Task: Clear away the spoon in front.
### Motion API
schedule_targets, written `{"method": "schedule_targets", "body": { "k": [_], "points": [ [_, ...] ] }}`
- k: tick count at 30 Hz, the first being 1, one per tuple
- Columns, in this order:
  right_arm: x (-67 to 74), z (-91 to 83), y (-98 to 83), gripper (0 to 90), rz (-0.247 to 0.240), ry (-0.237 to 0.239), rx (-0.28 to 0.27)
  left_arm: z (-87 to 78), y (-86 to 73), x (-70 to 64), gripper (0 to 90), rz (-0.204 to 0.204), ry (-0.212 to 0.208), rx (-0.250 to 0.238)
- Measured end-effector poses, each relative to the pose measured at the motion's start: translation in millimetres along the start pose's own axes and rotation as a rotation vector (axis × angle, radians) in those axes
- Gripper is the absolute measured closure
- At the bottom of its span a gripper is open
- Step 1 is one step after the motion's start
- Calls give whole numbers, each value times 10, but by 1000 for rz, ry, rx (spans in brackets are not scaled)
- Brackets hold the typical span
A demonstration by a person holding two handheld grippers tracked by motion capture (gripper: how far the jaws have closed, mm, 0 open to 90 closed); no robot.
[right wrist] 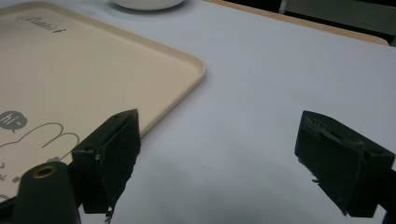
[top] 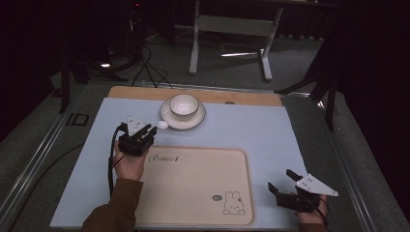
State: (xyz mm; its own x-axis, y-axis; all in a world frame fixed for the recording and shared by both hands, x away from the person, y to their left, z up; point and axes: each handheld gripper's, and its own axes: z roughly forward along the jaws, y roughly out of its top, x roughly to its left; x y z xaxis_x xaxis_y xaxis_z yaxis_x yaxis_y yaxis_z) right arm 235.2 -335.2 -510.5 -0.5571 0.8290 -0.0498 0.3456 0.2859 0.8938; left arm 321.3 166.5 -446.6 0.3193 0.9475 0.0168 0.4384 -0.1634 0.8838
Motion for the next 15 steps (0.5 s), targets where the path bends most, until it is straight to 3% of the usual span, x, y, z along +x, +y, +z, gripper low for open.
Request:
{"method": "schedule_targets", "body": {
  "k": [15],
  "points": [
    [0,-3,0,142,0,0,-3,-89,-138,-56,743,-29,17,-11]
  ]
}}
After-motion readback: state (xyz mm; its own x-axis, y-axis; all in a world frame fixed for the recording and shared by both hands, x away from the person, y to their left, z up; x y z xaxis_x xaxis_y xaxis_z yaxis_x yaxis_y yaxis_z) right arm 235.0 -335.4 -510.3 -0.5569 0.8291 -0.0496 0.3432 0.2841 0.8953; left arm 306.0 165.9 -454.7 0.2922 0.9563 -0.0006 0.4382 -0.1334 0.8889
